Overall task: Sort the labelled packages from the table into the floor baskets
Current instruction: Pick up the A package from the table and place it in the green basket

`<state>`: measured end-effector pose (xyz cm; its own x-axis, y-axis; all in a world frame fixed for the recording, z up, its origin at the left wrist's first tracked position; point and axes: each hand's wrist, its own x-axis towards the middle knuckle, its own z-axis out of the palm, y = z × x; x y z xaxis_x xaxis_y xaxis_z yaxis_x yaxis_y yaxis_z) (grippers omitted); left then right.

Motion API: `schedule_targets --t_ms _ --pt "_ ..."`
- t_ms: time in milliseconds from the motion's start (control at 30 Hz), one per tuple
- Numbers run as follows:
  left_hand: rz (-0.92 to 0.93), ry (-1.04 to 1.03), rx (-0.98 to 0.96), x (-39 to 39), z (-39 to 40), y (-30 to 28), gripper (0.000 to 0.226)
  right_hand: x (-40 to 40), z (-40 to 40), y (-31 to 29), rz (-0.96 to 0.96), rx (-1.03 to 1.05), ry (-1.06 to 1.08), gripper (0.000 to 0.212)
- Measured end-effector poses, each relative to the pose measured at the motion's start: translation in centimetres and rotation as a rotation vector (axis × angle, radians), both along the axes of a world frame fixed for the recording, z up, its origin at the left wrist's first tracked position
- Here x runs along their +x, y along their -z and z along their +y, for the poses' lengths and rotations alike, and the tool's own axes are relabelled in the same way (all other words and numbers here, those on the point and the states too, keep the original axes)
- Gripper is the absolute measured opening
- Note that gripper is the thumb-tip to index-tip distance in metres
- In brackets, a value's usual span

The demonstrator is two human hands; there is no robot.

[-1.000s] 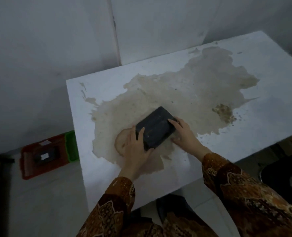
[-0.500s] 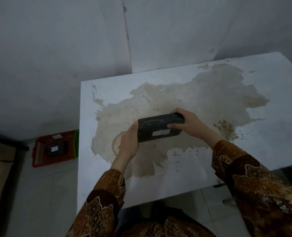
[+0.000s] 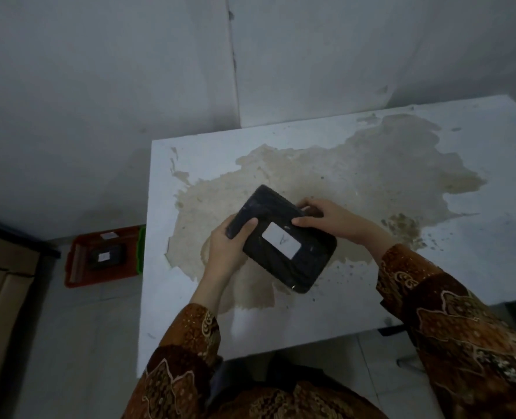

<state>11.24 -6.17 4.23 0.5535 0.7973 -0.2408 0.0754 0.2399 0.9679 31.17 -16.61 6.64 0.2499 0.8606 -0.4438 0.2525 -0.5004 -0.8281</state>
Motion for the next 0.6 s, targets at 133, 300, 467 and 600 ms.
schedule_targets --t_ms 133,300,467,600 --pt "0.018 0.302 -0.055 1.0 1.4 -2.2 0.013 -0.9 1.7 -0.9 0.083 0.078 -0.006 0.042" --pt "0.077 0.271 -0.097 1.9 1.9 -2.6 0.011 -0.8 2.9 -0.8 -0.022 0.210 0.076 0.025" --pt "0.230 0.045 -0.075 1.3 0.3 -0.6 0.027 -0.7 2.5 0.5 -0.008 0.313 0.486 0.026" --pt "0.081 -0.163 -0.370 1.0 -2.1 0.5 0.013 -1.4 2.0 1.4 0.084 0.325 0.808 0.025"
